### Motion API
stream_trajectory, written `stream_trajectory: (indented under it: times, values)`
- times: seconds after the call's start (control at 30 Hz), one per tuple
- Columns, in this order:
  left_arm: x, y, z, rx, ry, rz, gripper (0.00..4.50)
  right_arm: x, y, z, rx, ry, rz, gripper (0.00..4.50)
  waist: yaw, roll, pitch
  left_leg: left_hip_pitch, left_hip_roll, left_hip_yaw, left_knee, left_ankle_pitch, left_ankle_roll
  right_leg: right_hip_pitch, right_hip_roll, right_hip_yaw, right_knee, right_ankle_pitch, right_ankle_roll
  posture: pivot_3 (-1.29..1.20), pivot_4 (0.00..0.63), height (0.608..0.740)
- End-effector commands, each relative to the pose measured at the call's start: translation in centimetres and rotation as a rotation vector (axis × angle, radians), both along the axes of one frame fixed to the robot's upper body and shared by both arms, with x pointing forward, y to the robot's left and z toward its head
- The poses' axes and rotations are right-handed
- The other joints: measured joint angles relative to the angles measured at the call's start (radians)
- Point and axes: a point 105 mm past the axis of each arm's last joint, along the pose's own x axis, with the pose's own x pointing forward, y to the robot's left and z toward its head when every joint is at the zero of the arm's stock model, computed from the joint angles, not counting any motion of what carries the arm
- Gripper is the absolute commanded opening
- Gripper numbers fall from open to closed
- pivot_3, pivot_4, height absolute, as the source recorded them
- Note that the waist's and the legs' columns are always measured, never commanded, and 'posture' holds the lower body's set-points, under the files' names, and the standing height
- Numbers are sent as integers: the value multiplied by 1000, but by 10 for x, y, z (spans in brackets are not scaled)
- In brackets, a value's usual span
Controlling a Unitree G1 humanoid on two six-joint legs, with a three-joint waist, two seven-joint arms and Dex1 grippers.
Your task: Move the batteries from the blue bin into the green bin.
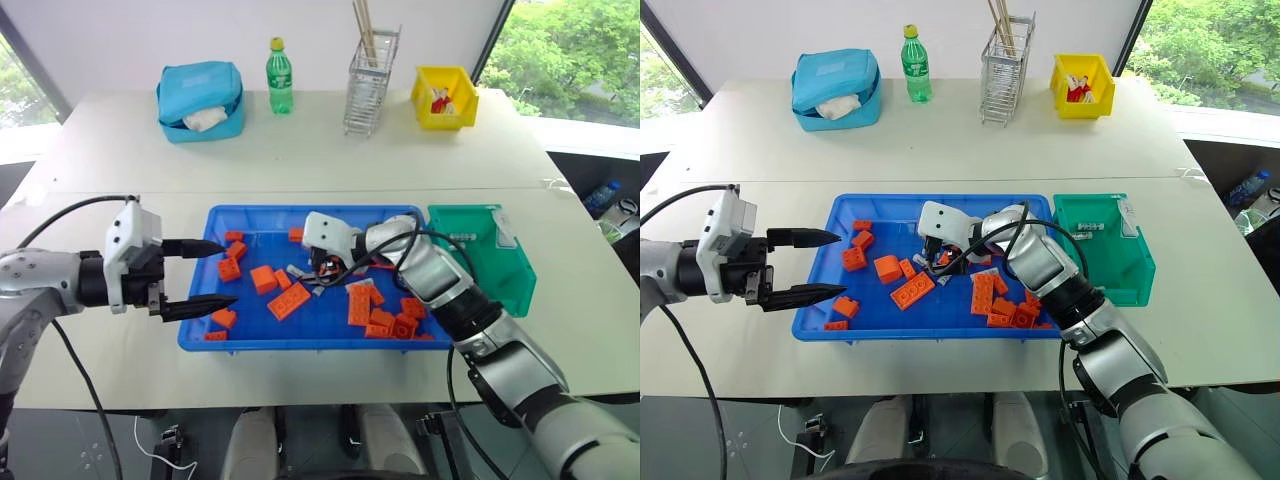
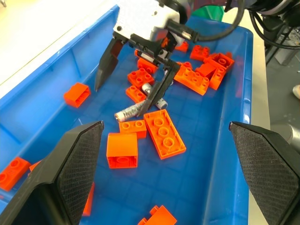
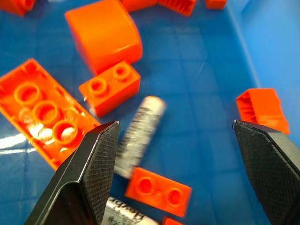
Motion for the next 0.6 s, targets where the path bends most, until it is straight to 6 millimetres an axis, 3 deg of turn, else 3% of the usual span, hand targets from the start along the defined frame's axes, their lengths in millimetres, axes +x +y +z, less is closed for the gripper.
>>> stream_trajectory:
  times: [0.03,0.07,0.17,0.37,0.5,0.6]
  values:
    - [0,-2,7,3,-36,-17,4500,-7,4,1,-15,-38,46,3946,0,0,0,0,0,0,0,0,0,0,0,0,0,0,0,0,150,736]
    - [0,-2,8,3,-35,-19,4500,-8,4,0,-24,-44,51,3946,0,0,0,0,0,0,0,0,0,0,0,0,0,0,0,0,150,736]
    - [-1,-3,7,0,-30,-29,4500,-14,6,-6,-37,-26,75,3091,0,0,0,0,0,0,0,0,0,0,0,0,0,0,0,0,150,736]
    - [-1,-5,6,-6,-11,-55,4500,-19,8,-6,-49,11,98,35,0,0,0,0,0,0,0,0,0,0,0,0,0,0,0,0,150,736]
    - [-2,-9,3,-12,-2,-85,4500,-27,9,10,23,87,98,39,1,0,0,0,0,0,0,0,0,0,0,0,0,0,0,0,150,736]
    - [-2,-13,0,-21,2,-103,4500,-25,1,47,139,113,53,39,3,0,0,0,0,0,0,0,0,0,0,0,0,0,0,0,150,736]
